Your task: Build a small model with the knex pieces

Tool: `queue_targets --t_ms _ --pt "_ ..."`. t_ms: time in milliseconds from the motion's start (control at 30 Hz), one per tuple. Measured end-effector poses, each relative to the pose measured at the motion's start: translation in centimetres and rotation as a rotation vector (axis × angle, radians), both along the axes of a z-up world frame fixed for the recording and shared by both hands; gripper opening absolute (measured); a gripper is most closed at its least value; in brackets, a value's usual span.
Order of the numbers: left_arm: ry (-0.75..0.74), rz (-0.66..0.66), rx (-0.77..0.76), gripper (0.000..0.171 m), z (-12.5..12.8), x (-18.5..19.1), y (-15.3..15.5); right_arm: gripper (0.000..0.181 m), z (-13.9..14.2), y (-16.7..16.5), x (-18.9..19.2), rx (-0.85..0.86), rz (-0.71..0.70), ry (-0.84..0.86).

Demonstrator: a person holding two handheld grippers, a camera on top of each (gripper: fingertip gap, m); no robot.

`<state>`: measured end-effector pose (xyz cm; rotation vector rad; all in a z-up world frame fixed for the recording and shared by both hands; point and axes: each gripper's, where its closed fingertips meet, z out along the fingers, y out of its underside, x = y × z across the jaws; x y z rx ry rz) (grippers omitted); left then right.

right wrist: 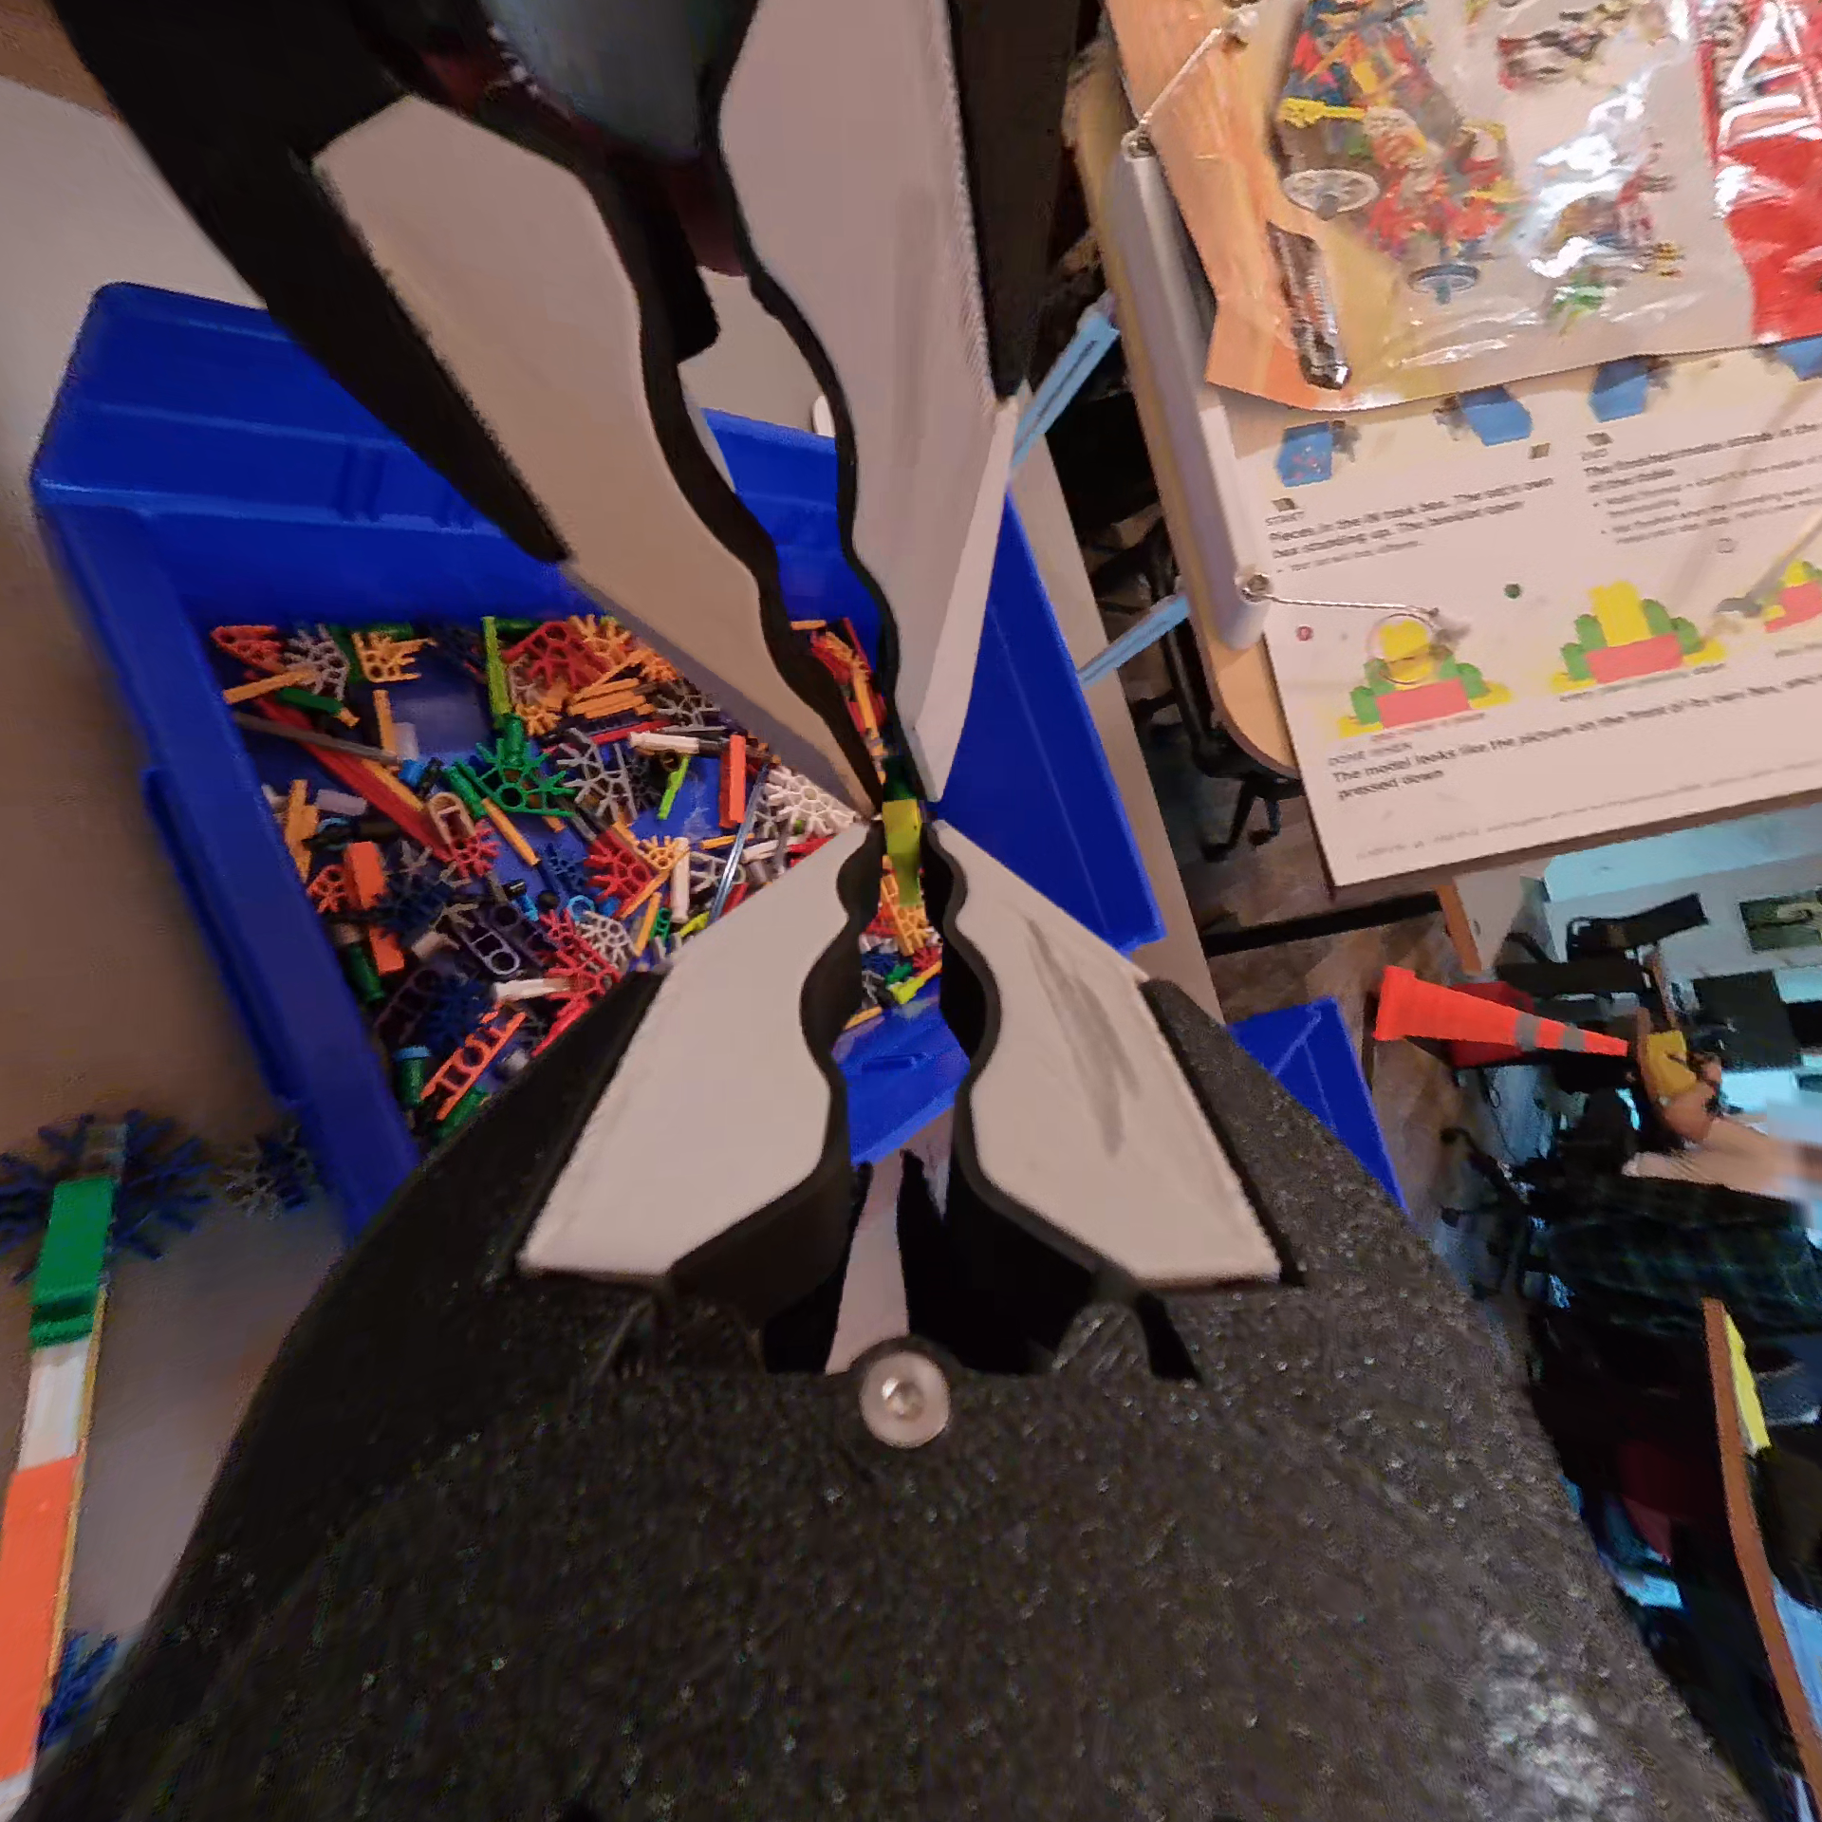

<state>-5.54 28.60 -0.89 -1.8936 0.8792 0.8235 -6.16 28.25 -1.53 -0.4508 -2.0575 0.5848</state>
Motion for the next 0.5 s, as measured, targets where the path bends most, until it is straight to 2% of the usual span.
queue_targets --t_ms 33,267,500 --pt "-0.008 -0.007 -0.021 0.004 -0.3 0.1 -0.1 0.007 -0.2 -0.1 0.1 0.004 0.018 -0.004" --pt "-0.087 -0.062 -0.052 0.004 0.1 0.5 -1.2 0.006 0.6 -0.8 0.8 -0.090 0.079 -0.033" --pt "-0.110 -0.062 -0.021 0.004 0.6 0.5 -1.1 0.004 1.1 -0.7 0.7 -0.117 0.052 -0.032"
